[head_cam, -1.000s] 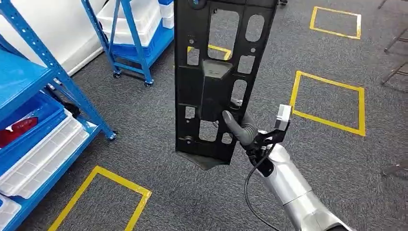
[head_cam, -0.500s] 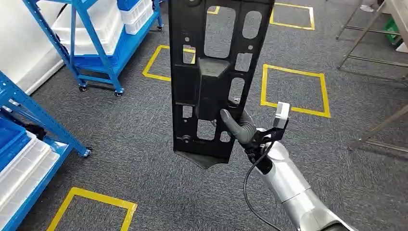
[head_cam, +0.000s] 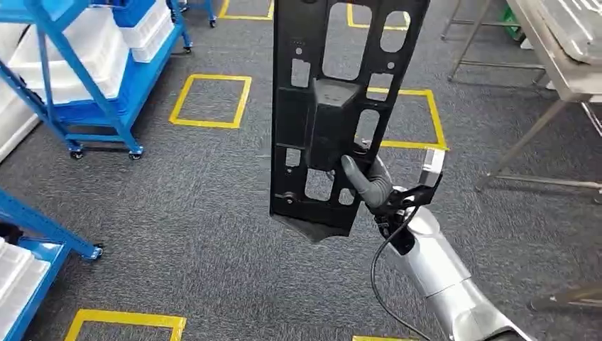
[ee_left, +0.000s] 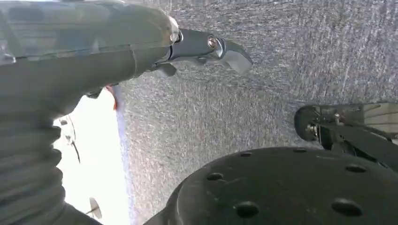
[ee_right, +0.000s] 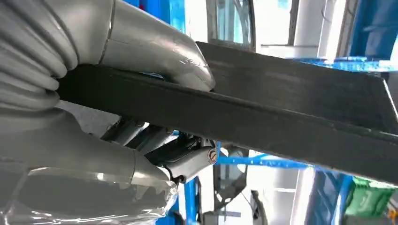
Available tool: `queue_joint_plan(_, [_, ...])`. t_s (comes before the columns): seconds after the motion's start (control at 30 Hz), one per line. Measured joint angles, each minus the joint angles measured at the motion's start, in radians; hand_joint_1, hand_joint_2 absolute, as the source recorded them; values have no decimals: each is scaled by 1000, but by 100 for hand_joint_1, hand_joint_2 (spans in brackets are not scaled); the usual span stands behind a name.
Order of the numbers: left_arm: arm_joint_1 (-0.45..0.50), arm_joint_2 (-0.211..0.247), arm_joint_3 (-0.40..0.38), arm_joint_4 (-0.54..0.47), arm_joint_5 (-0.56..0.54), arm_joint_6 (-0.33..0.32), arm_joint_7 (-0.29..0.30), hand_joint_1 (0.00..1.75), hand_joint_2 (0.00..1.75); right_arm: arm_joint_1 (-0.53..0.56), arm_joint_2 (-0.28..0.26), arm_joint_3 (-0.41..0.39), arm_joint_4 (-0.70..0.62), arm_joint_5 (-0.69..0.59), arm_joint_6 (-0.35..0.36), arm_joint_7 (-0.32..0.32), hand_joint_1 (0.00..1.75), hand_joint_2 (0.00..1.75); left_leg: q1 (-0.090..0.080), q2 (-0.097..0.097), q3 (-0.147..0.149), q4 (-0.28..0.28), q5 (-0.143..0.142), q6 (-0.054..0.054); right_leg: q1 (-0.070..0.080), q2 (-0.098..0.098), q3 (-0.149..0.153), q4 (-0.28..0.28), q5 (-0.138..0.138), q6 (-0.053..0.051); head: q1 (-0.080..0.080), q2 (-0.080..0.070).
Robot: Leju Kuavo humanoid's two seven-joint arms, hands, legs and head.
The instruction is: Take the parts from the cabinet and place them on the table.
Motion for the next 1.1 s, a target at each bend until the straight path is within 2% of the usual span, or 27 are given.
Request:
queue_joint_plan(0.03, [-1, 1, 0, 0, 0, 0, -1, 0, 175, 0, -3, -3, 0, -1, 0, -1, 175, 175, 4, -42, -27, 53, -19, -5, 1, 12, 4, -4, 1, -1, 0, 0])
queue_joint_plan(0.07, [-9, 1, 0, 0, -1, 0, -1, 0, 175, -1, -3, -5, 0, -1, -1, -1, 175, 175, 9, -79, -51, 115, -57, -7, -1, 17, 5, -4, 2, -6, 0, 0])
queue_joint_plan(0.1, [-10, 2, 0, 0, -2, 0, -1, 0, 175, -1, -3, -5, 0, -1, -2, -1, 175, 175, 9, -101, -83, 188, -97, -9, 0, 26, 4, -4, 1, -9, 0, 0])
queue_joint_plan(0.17, [-16, 2, 0, 0, -2, 0, -1, 0, 175, 6, -3, -5, -3, 5, -8, -1, 175, 175, 9, -112, -140, 302, -151, -11, 1, 54, 5, -3, 1, -10, 0, 0])
queue_joint_plan(0.2, [-17, 3, 0, 0, -2, 0, -1, 0, 175, 11, -3, -7, -3, 7, -13, 1, 175, 175, 10, -112, -143, 302, -139, -11, 1, 71, 6, -2, 1, -10, 0, 0])
queue_joint_plan(0.27, [-17, 3, 0, 0, -2, 0, -1, 0, 175, 18, -3, -10, -5, 13, -22, 3, 175, 175, 12, -117, -93, 180, -56, -12, -2, 102, 7, 5, -2, -6, 0, 0])
queue_joint_plan(0.3, [-16, 3, 0, 0, -3, 0, -1, 0, 175, 18, -3, -11, -7, 17, -26, 6, 175, 175, 16, -132, -57, 92, -8, -13, -4, 118, 7, 11, -5, -1, 0, 0])
queue_joint_plan(0.33, [-16, 3, 0, 0, -4, -1, -1, 0, 175, 18, -4, -13, -11, 20, -26, 7, 175, 175, 23, -173, -32, 20, 21, -15, -5, 131, 3, 18, -8, 4, 0, 0])
queue_joint_plan(0.37, [-18, 3, 0, 0, -4, -2, -3, 0, 175, 16, -5, -15, -12, 22, -26, 7, 175, 175, 25, -201, -20, -2, 5, -12, 0, 143, -7, 31, -12, 10, 0, 0])
queue_joint_plan(0.4, [-17, 3, 0, 0, -4, -2, -3, 0, 175, 16, -5, -16, -14, 24, -26, 11, 175, 175, 22, -192, -21, 4, 3, 0, -5, 158, -16, 30, -7, 17, 0, 0])
queue_joint_plan(0.47, [-17, 2, 0, 0, -2, -2, -3, 0, 175, 20, -10, -19, -13, 26, -26, 18, 175, 175, 15, -173, -23, 4, 6, 13, -10, 179, -23, 25, -1, 31, 0, 0])
queue_joint_plan(0.5, [-17, -1, 0, 0, -2, -3, -3, 0, 175, 20, -14, -23, -13, 26, -25, 19, 175, 175, 21, -162, -22, -5, 11, 22, -9, 182, -25, 29, -3, 36, 0, 0])
queue_joint_plan(0.53, [-14, -1, 0, 0, -1, -3, -3, 0, 175, 18, -15, -26, -13, 25, -25, 19, 175, 175, 20, -148, -19, -8, 13, 29, -4, 111, -32, 49, -14, 37, 0, 0])
queue_joint_plan(0.57, [-12, -1, 0, 0, 2, -3, -3, 0, 175, 12, -15, -26, -12, 25, -24, 20, 175, 175, 17, -136, -19, -10, 12, 38, -1, 58, -54, 94, -42, 40, 0, 0])
queue_joint_plan(0.6, [-10, -3, 0, 0, 4, -3, -3, 0, 175, 7, -15, -26, -10, 25, -24, 21, 175, 175, 14, -124, -20, -9, 12, 41, -2, 35, -92, 171, -81, 44, 0, 0])
queue_joint_plan(0.63, [-8, -3, 0, 0, 10, -3, -3, 0, 175, 6, -13, -26, -9, 25, -24, 21, 175, 175, 11, -111, -21, -9, 11, 42, -3, 26, -134, 256, -117, 45, 0, 0])
queue_joint_plan(0.67, [-6, -3, 0, 0, 12, -3, -3, 0, 175, 6, -11, -26, -6, 25, -23, 21, 175, 175, 10, -99, -21, -9, 10, 44, -4, 25, -168, 324, -138, 46, 0, 0])
queue_joint_plan(0.7, [-6, -3, 0, 0, 14, -3, -3, 0, 175, 6, -10, -24, -2, 25, -23, 25, 175, 175, 9, -88, -21, -9, 9, 45, -4, 25, -179, 344, -134, 45, 0, 0])
queue_joint_plan(0.73, [-5, -4, 0, 0, 16, -2, -3, 0, 175, 6, -10, -23, 1, 25, -23, 26, 175, 175, 8, -77, -21, -9, 8, 44, -4, 25, -164, 314, -109, 42, 0, 0])
queue_joint_plan(0.77, [-4, -6, 0, 0, 19, -2, -3, 0, 175, 5, -8, -22, 3, 25, -23, 27, 175, 175, 7, -68, -19, -9, 7, 44, -2, 23, -127, 247, -72, 38, 0, 0])
queue_joint_plan(0.8, [-2, -7, 0, 0, 23, -2, -4, 0, 175, 1, -5, -22, 5, 24, -23, 27, 175, 175, 6, -58, -17, -9, 6, 43, 2, 10, -72, 147, -31, 29, 0, 0])
queue_joint_plan(0.83, [-1, -8, 1, 0, 24, -2, -6, 0, 175, -5, -5, -22, 6, 24, -21, 27, 175, 175, 5, -50, -14, -9, 4, 41, 12, -24, -17, 51, -3, 17, 0, 0])
queue_joint_plan(0.87, [1, -10, 1, 0, 26, -1, -8, 0, 175, -10, -3, -22, 7, 23, -17, 27, 175, 175, -1, -43, -14, -9, 2, 36, 24, -49, -9, 27, -21, 10, 0, 0])
queue_joint_plan(1.0, [6, -9, 3, 0, 39, -1, -11, 0, 175, -12, 1, -16, 18, 21, 10, 16, 175, 175, -2, -12, -3, -19, -2, 17, 24, -5, -7, 8, -8, -5, 0, 0])
queue_joint_plan(1.03, [8, -8, 4, 0, 41, 0, -11, 0, 175, -9, 3, -13, 21, 22, 12, 13, 175, 175, 2, -30, -5, -9, -10, 11, 12, 4, 6, -5, 1, -5, 0, 0])
queue_joint_plan(1.07, [6, -8, 8, 0, 45, 0, -16, 0, 175, -13, 4, -11, 24, 22, 15, 8, 175, 175, 2, -72, -21, 26, -33, 6, 9, 13, 9, -11, 4, -10, 0, 0])
queue_joint_plan(1.1, [3, -8, 11, 0, 45, 0, -19, 0, 175, -18, 9, -7, 28, 22, 17, 3, 175, 175, 5, -96, -55, 94, -70, 1, 9, 20, 7, -12, 6, -15, 0, 0])
